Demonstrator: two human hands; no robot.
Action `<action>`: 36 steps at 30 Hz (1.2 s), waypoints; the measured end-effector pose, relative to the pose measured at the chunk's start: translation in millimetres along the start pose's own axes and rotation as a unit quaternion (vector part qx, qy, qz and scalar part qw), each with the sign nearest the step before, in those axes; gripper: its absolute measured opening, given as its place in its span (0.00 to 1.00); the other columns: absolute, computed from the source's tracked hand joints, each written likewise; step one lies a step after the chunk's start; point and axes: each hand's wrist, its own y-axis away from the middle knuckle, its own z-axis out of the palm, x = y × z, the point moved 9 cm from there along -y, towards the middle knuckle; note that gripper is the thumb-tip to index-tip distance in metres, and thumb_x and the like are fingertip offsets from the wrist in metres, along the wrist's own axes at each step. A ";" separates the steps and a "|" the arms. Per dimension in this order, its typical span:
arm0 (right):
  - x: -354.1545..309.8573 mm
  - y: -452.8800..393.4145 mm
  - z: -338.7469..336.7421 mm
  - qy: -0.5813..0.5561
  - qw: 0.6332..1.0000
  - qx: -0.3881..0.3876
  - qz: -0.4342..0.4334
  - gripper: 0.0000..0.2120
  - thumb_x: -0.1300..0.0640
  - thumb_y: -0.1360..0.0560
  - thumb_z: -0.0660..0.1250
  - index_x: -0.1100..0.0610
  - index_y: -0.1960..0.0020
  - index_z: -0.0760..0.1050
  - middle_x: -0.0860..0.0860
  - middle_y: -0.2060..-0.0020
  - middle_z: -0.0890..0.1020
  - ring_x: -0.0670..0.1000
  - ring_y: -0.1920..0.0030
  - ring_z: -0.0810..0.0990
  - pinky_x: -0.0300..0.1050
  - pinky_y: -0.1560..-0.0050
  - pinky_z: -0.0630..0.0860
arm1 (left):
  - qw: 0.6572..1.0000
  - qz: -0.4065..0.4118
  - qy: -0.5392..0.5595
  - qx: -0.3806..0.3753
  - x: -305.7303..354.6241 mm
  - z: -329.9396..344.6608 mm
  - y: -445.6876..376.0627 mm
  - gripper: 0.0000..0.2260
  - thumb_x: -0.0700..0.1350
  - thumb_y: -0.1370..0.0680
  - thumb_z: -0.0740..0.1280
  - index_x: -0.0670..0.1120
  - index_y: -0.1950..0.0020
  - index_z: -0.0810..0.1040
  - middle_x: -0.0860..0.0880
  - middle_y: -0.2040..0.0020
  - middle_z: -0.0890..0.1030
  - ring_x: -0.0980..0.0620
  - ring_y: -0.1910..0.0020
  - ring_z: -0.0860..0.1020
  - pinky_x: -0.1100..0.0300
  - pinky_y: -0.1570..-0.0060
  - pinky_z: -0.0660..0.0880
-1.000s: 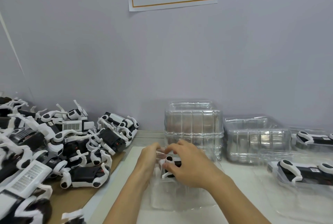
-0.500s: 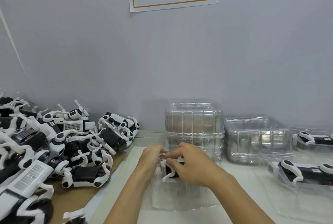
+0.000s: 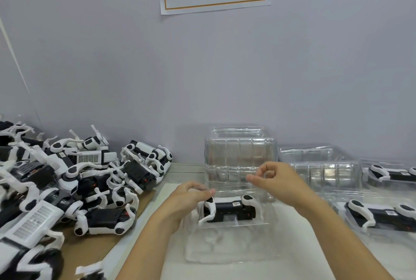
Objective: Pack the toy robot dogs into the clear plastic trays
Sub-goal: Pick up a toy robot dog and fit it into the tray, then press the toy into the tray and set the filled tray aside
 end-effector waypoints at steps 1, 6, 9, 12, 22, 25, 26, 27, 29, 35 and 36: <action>5.8 1.2 5.3 0.008 0.999 -0.025 0.019 0.15 0.45 0.30 0.77 0.55 0.58 0.77 0.46 0.63 0.79 0.47 0.58 0.77 0.41 0.57 0.72 | 1.000 -0.003 0.004 0.000 0.5 0.4 0.7 0.13 0.51 0.27 0.76 0.49 0.46 0.81 0.53 0.49 0.82 0.56 0.52 0.75 0.62 0.60 0.68; 22.6 2.9 22.3 0.040 0.996 -0.053 0.064 0.18 0.47 0.33 0.80 0.54 0.56 0.74 0.45 0.55 0.78 0.44 0.54 0.76 0.40 0.58 0.70 | 1.000 -0.002 -0.003 0.013 1.4 0.1 1.1 0.14 0.49 0.27 0.77 0.48 0.45 0.81 0.56 0.59 0.84 0.57 0.56 0.76 0.63 0.62 0.68; 22.4 0.5 21.7 0.051 0.996 -0.034 0.065 0.18 0.47 0.32 0.80 0.53 0.55 0.73 0.43 0.54 0.77 0.41 0.56 0.74 0.37 0.61 0.68 | 0.999 0.008 -0.030 0.026 4.3 -0.4 0.9 0.13 0.50 0.28 0.77 0.49 0.46 0.81 0.54 0.58 0.84 0.57 0.57 0.76 0.62 0.63 0.68; 19.7 -0.6 24.9 0.066 0.996 -0.034 0.056 0.16 0.48 0.31 0.78 0.52 0.55 0.73 0.41 0.56 0.74 0.40 0.56 0.72 0.35 0.63 0.66 | 0.995 0.030 -0.089 0.033 10.6 -1.1 1.5 0.13 0.52 0.28 0.77 0.51 0.47 0.81 0.49 0.50 0.83 0.54 0.56 0.77 0.61 0.63 0.68; 22.2 1.2 25.8 0.082 0.993 -0.055 0.058 0.16 0.44 0.29 0.76 0.52 0.56 0.73 0.47 0.47 0.77 0.46 0.50 0.75 0.37 0.61 0.67 | 0.906 0.246 -0.344 0.015 64.8 33.5 27.0 0.14 0.41 0.21 0.67 0.63 0.49 0.75 0.57 0.42 0.76 0.56 0.39 0.73 0.58 0.37 0.70; 23.1 0.4 25.7 0.082 0.993 -0.057 0.056 0.16 0.44 0.29 0.76 0.52 0.56 0.73 0.48 0.46 0.78 0.48 0.49 0.76 0.39 0.60 0.68 | 0.875 0.262 -0.407 -0.033 65.0 55.4 30.9 0.07 0.49 0.21 0.65 0.60 0.45 0.79 0.57 0.35 0.74 0.54 0.33 0.71 0.51 0.30 0.66; 23.5 -0.1 25.7 0.081 0.993 -0.058 0.056 0.16 0.44 0.28 0.76 0.52 0.56 0.73 0.48 0.46 0.78 0.48 0.48 0.76 0.40 0.59 0.68 | 0.868 0.252 -0.425 -0.045 62.2 58.4 30.5 0.07 0.55 0.21 0.65 0.60 0.45 0.79 0.58 0.34 0.74 0.54 0.32 0.70 0.50 0.29 0.63; 23.7 -0.3 26.1 0.082 0.993 -0.060 0.055 0.16 0.44 0.28 0.75 0.52 0.56 0.72 0.48 0.45 0.78 0.48 0.47 0.76 0.39 0.59 0.68 | 0.866 0.240 -0.435 -0.058 58.9 59.7 30.1 0.10 0.61 0.22 0.64 0.60 0.45 0.79 0.58 0.34 0.74 0.54 0.32 0.69 0.50 0.28 0.61; 23.7 -0.8 27.2 0.085 0.993 -0.062 0.052 0.15 0.44 0.28 0.75 0.52 0.56 0.73 0.47 0.45 0.77 0.48 0.47 0.75 0.38 0.61 0.67 | 0.864 0.216 -0.447 -0.079 53.9 60.3 30.1 0.20 0.73 0.29 0.61 0.62 0.47 0.76 0.60 0.34 0.73 0.54 0.31 0.67 0.51 0.28 0.59; 24.8 -1.9 26.4 0.097 0.993 -0.058 0.046 0.16 0.43 0.28 0.75 0.51 0.57 0.72 0.45 0.49 0.78 0.41 0.54 0.74 0.37 0.63 0.66 | 0.837 0.164 -0.500 -0.148 44.3 64.8 37.2 0.38 0.80 0.48 0.65 0.64 0.42 0.69 0.63 0.35 0.65 0.57 0.32 0.60 0.49 0.25 0.54; 24.3 -1.9 26.3 0.100 0.992 -0.059 0.044 0.16 0.43 0.28 0.75 0.51 0.57 0.72 0.44 0.49 0.77 0.41 0.54 0.74 0.37 0.63 0.66 | 0.830 0.156 -0.512 -0.154 43.0 65.9 37.8 0.39 0.78 0.48 0.68 0.63 0.41 0.68 0.62 0.35 0.65 0.54 0.32 0.60 0.48 0.25 0.54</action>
